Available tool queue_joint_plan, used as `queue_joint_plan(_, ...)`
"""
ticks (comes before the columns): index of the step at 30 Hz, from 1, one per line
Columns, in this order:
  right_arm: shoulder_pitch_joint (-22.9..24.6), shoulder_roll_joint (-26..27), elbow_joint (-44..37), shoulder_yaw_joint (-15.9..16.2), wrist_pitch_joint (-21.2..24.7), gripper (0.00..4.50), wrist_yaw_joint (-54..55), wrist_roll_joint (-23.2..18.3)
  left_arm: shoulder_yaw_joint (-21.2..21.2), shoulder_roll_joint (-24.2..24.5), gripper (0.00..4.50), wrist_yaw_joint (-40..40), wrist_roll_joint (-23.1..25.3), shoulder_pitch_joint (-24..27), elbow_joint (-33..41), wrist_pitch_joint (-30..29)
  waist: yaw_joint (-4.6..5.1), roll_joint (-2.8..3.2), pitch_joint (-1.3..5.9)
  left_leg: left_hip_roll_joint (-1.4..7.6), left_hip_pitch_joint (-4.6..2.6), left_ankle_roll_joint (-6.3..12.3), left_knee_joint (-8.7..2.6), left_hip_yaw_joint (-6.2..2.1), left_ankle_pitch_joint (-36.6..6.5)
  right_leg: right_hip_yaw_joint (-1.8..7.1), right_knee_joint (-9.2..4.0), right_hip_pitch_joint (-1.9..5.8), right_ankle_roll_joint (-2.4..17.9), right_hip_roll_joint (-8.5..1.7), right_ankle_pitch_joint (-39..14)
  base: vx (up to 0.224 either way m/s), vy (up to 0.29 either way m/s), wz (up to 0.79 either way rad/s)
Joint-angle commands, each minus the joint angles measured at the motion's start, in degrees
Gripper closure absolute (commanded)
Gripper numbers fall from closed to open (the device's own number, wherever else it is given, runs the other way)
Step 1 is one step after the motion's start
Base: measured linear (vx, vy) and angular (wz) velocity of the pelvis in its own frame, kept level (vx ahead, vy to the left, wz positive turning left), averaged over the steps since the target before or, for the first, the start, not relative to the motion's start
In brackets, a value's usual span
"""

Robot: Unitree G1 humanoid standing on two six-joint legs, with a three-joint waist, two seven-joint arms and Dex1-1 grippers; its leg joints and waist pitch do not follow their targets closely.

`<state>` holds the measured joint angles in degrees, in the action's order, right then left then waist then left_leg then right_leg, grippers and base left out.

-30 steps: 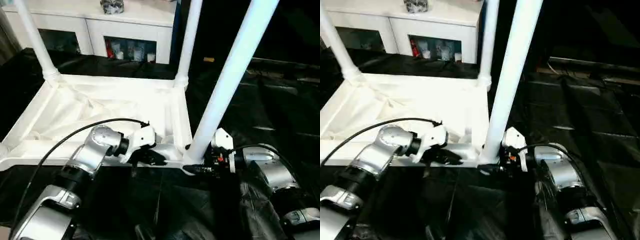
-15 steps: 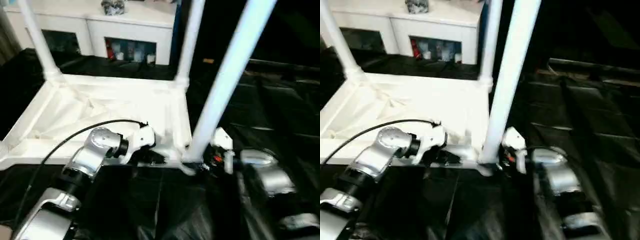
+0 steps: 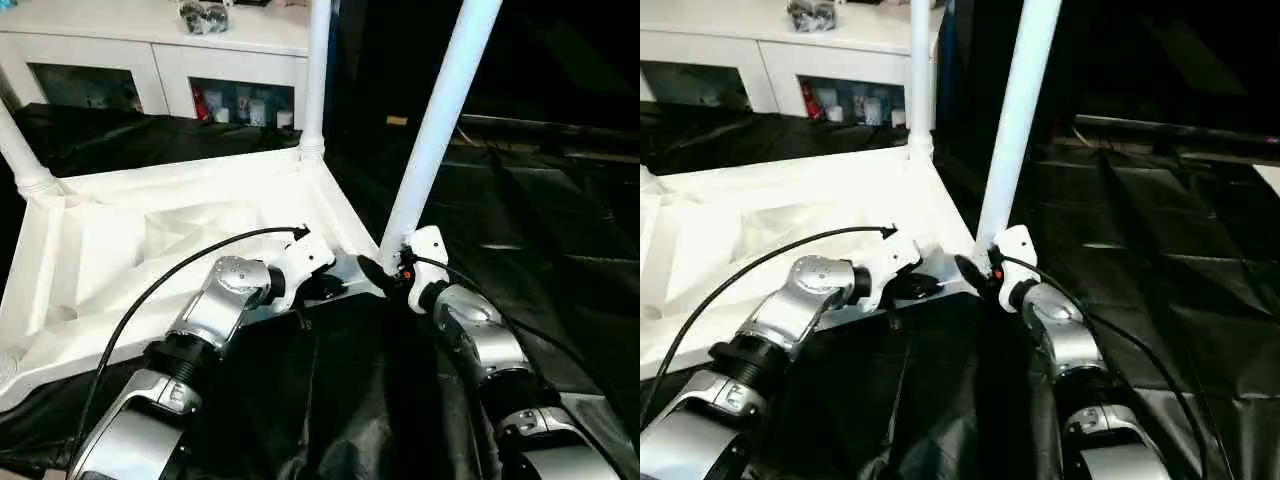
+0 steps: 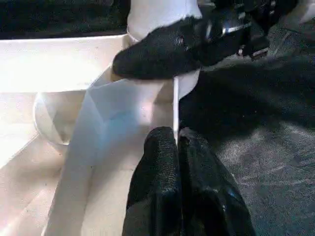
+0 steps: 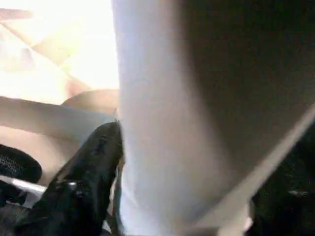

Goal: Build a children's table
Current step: Rotate leg to tighten

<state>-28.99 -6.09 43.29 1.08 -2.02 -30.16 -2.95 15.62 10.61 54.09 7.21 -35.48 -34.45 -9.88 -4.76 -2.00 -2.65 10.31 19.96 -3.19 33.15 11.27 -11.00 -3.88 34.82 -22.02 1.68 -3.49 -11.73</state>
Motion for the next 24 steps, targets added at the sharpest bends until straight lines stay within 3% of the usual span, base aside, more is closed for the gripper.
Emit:
queue_joint_plan(1,0.6,2.8,1.4,4.9,1.5,0.69,-3.8,1.0,3.8,-3.3,4.5,3.0,-1.7,-0.9,3.1,2.5,-0.08,0.37,2.75,3.76,-0.22,1.22,-4.47,-2.03,-12.7,3.59,-4.87,1.98,10.6,-5.95,-13.1,0.0,0.0,0.0)
queue_joint_plan(5,2.1,-1.9,-0.8,6.4,-0.3,0.61,-11.8,0.9,4.8,-0.2,4.5,9.9,-3.7,1.0,6.3,3.8,-0.08,0.23,3.29,3.72,0.05,3.33,-3.78,-1.75,-7.8,3.58,-3.63,2.56,13.0,-5.85,-3.1,0.026,-0.003,0.0)
queue_joint_plan(7,3.0,-3.7,-2.0,7.1,-0.9,0.61,-16.0,0.6,5.2,0.9,4.5,12.0,-3.9,1.3,7.0,4.3,-0.24,0.19,3.41,3.55,0.04,5.86,-3.32,-1.44,-4.5,3.55,-2.89,2.58,14.6,-5.55,4.3,0.0,0.0,0.0)
queue_joint_plan(8,3.6,-4.9,-3.1,7.5,-1.4,0.61,-19.0,0.1,5.2,1.5,4.5,12.8,-3.9,1.3,7.0,4.7,-0.36,0.07,3.39,3.45,0.1,6.77,-3.18,-1.38,-4.2,3.52,-2.79,2.71,15.0,-5.55,5.5,0.0,0.0,0.0)
queue_joint_plan(11,4.8,-8.9,-5.1,8.6,-3.1,0.61,-28.0,-1.0,4.9,3.3,4.5,15.1,-3.8,0.9,5.6,6.1,-0.65,0.01,3.19,3.64,0.16,7.44,-3.2,-1.35,-5.1,3.36,-3.05,2.72,15.0,-5.6,3.2,0.0,0.0,0.0)
queue_joint_plan(14,5.1,-10.4,-5.9,9.1,-2.5,0.61,-32.5,-1.9,4.6,4.1,4.5,16.4,-4.1,0.9,5.5,6.2,-1.16,0.22,2.74,4.02,-0.2,5.33,-3.57,-1.35,-9.4,3.26,-3.93,2.36,13.9,-5.58,-6.1,0.0,0.0,0.0)
queue_joint_plan(15,5.2,-11.3,-6.3,9.9,-2.7,0.61,-34.9,-2.0,4.5,4.6,4.5,17.3,-4.6,0.9,5.7,6.0,-1.29,0.81,2.69,4.04,-0.27,4.78,-3.64,-1.45,-10.1,3.28,-4.02,2.29,13.7,-5.64,-7.5,0.0,0.0,0.0)
queue_joint_plan(17,5.3,-13.9,-7.8,11.8,-1.7,0.61,-41.5,-2.7,4.6,5.8,4.5,19.6,-5.4,0.8,6.1,5.6,-1.42,0.73,2.56,4.07,-0.54,3.71,-3.79,-1.41,-12.3,3.33,-4.51,2.16,12.9,-5.57,-11.2,0.0,0.0,0.0)
queue_joint_plan(20,5.2,-15.0,-8.6,12.7,-0.6,0.77,-45.1,-3.1,4.7,6.7,4.5,21.3,-5.6,0.9,6.3,5.6,-1.77,0.76,2.63,4.17,-0.71,3.2,-3.82,-1.46,-12.3,3.42,-4.4,2.13,13.1,-5.68,-11.2,0.0,0.0,0.0)
queue_joint_plan(24,5.3,-15.3,-9.3,13.1,0.0,1.07,-47.6,-3.6,4.6,7.9,4.5,23.3,-6.1,1.5,6.8,5.8,-1.88,0.43,2.89,4.12,-0.36,3.87,-3.66,-1.49,-9.6,3.34,-3.87,2.4,13.6,-5.71,-7.3,0.0,0.0,0.0)
